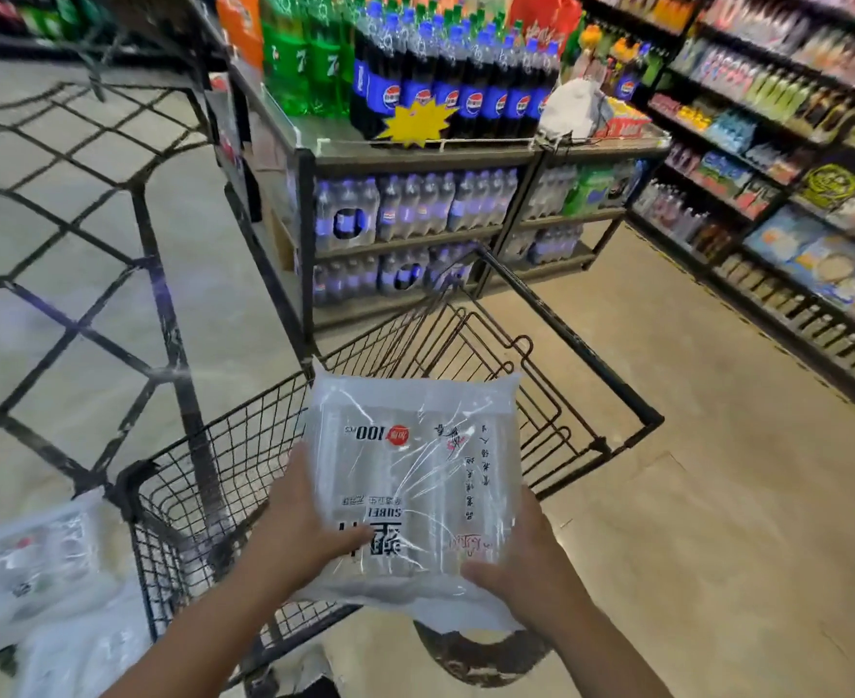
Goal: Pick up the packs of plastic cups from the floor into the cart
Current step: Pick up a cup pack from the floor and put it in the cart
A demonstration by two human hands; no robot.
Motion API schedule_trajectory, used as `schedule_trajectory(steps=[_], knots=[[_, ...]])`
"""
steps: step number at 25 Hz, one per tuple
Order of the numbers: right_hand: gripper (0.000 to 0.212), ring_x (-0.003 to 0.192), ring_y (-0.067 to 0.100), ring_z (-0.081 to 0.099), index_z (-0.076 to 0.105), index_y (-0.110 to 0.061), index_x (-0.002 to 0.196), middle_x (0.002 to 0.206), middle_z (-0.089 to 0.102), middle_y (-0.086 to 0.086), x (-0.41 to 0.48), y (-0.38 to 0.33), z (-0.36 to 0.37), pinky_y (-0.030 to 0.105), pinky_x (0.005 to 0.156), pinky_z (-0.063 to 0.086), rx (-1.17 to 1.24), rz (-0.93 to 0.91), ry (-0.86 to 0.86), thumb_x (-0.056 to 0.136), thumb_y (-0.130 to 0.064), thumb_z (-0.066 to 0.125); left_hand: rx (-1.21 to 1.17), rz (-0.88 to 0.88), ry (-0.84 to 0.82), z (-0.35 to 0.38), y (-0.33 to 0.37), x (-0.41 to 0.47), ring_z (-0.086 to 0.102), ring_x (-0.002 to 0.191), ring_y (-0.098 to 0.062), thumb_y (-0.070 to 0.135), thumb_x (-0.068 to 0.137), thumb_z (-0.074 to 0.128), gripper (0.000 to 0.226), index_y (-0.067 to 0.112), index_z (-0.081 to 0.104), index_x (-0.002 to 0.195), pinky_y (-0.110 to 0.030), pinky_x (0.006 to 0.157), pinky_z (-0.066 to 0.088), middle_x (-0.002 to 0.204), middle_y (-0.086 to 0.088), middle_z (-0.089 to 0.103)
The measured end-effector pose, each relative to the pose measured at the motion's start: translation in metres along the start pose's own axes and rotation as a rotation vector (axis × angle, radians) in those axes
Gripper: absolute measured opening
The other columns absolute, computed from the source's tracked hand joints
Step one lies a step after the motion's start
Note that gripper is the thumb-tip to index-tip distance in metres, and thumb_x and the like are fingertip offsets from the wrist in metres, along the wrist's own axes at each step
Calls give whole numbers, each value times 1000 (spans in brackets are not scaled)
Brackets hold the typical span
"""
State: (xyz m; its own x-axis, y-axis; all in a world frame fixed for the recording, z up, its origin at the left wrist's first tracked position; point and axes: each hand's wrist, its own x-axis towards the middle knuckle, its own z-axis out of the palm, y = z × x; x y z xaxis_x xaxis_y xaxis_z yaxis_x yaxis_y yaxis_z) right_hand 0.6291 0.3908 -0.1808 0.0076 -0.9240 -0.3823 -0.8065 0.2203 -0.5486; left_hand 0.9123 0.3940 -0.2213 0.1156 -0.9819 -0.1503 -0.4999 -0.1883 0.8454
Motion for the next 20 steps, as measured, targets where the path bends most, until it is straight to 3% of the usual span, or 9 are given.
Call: schedule_trajectory(steps=[2,5,11,14,16,20], knots=[[114,117,15,57,18,-38,150,140,47,-6,23,-7,-1,40,98,52,-4,-9,-9,61,-44,89,-13,-47,-12,-1,-7,19,50,126,-18,60,52,92,125,35,19,150,-48,107,47,138,7,44],[114,117,11,57,21,-43,149,134,49,-12,47,-20,5,40,100,52,1,-28,-46,59,-42,91,-63,-106,15,-7,-17,32,50,124,-17,50,54,96,124,39,19,151,-49,107,47,136,8,46],[99,104,4,61,28,-42,140,122,54,-16,110,-25,14,30,86,53,-39,-71,-159,63,-38,90,-53,-196,60,3,-36,60,49,119,-12,47,55,97,121,38,21,150,-39,102,46,130,12,45],[100,102,3,61,28,-37,141,120,53,-15,148,-23,18,26,82,51,-62,-90,-235,64,-35,91,-11,-277,99,11,-40,76,52,121,-16,57,52,94,128,39,17,153,-45,103,50,135,8,46],[100,101,4,61,28,-37,140,120,54,-13,177,-21,22,30,86,54,-62,-102,-290,64,-32,92,16,-342,132,18,-42,86,52,126,-20,61,50,92,136,37,11,156,-51,103,50,142,2,45],[112,103,13,62,17,-34,148,131,52,-2,240,-8,30,40,93,55,-90,-58,-406,66,-27,92,53,-429,203,54,-39,111,46,122,-15,50,53,96,126,31,20,152,-48,105,47,134,6,43]])
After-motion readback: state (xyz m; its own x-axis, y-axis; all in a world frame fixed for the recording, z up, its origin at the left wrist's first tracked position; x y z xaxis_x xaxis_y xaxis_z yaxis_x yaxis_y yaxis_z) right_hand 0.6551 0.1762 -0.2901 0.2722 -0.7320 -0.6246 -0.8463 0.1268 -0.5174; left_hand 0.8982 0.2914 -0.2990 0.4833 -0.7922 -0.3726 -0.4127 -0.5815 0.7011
